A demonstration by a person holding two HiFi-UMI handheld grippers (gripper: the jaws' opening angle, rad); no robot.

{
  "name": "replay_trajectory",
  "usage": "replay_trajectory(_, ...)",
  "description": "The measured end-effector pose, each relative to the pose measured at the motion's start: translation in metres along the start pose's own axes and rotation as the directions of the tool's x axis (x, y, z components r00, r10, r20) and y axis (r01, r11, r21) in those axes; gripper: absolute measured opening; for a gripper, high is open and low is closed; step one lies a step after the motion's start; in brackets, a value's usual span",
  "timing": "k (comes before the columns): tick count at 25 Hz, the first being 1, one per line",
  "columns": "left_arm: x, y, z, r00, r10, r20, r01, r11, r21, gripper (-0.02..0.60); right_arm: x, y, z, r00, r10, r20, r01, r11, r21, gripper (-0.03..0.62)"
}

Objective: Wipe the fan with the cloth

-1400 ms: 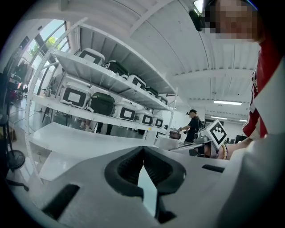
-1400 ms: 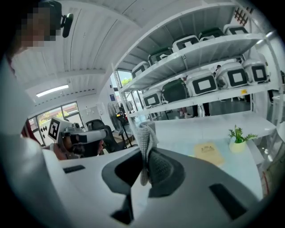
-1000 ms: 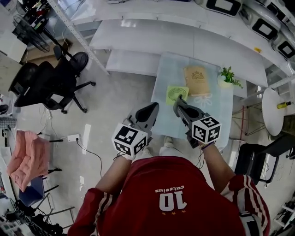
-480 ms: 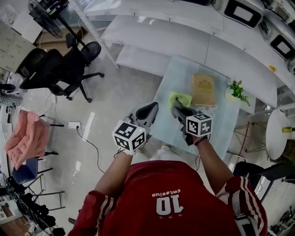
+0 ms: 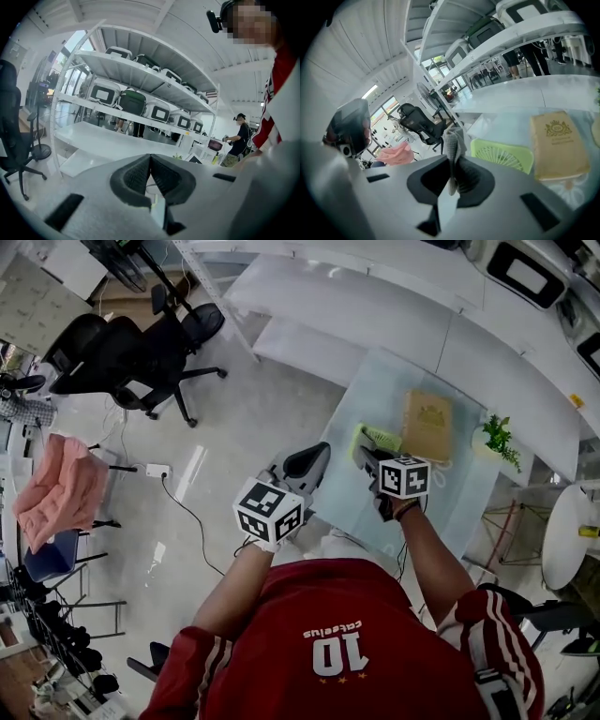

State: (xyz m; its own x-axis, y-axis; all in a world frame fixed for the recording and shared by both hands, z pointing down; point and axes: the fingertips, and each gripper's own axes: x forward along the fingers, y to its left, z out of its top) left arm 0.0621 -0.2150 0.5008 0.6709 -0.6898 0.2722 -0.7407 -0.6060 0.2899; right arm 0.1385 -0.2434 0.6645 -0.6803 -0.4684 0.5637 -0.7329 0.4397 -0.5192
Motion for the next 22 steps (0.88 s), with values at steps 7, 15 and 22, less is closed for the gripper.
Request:
replay_trajectory(7, -0.006, 0.016, -0.009, 0.998, 0.05, -0.025, -0.051, 0.999, -0.016, 0.0, 0.035, -0.013, -0.002, 0.999, -0.016, -0.041, 0.015, 1.0, -0.02, 0.02)
replay_trajectory(15, -0.002, 0.025, -0.008, 0.997, 0.066, -0.027, -0.067, 0.997, -0.026, 0.0, 0.045, -0.023, 0.0, 0.999, -0.031, -0.03, 0.031, 0.999, 0.023, 0.02)
replay_trajectory(22, 0.0, 0.024, -0.009, 0.997, 0.062, -0.036, -0.063, 0.998, -0.021, 0.0, 0.039, -0.031, 0.003, 0.999, -0.048, -0.008, 0.048, 0.998, 0.035, 0.02)
